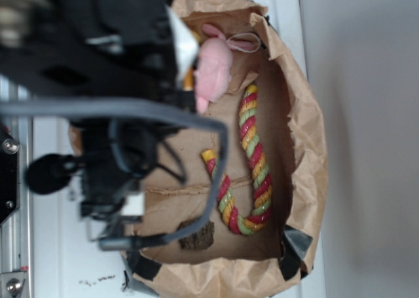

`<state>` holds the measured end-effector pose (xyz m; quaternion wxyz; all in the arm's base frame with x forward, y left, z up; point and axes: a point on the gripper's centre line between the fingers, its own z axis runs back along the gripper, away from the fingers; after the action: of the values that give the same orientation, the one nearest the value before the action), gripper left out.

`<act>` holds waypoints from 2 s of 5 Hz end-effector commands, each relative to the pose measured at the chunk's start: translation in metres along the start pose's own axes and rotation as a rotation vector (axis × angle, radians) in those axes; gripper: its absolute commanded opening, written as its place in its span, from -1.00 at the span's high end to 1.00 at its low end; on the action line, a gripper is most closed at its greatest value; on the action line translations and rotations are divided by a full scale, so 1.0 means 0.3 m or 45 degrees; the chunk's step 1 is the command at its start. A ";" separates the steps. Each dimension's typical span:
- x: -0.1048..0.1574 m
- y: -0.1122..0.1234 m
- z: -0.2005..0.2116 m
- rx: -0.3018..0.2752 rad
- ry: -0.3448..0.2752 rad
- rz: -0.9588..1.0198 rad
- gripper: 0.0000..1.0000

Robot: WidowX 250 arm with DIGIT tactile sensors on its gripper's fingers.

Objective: Grab the multicolored rope.

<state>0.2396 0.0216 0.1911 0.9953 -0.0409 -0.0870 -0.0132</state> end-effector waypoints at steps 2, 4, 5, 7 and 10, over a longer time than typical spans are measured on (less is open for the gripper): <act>0.149 -0.036 -0.175 0.044 0.066 -0.036 -1.00; 0.149 -0.036 -0.175 0.044 0.066 -0.036 -1.00; 0.149 -0.036 -0.175 0.044 0.066 -0.036 -1.00; 0.157 -0.034 -0.222 0.127 0.088 -0.370 -1.00; 0.204 0.015 -0.317 -0.187 0.003 -1.284 -1.00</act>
<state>0.3108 0.0155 0.0920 0.8580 -0.0833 -0.0735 -0.5014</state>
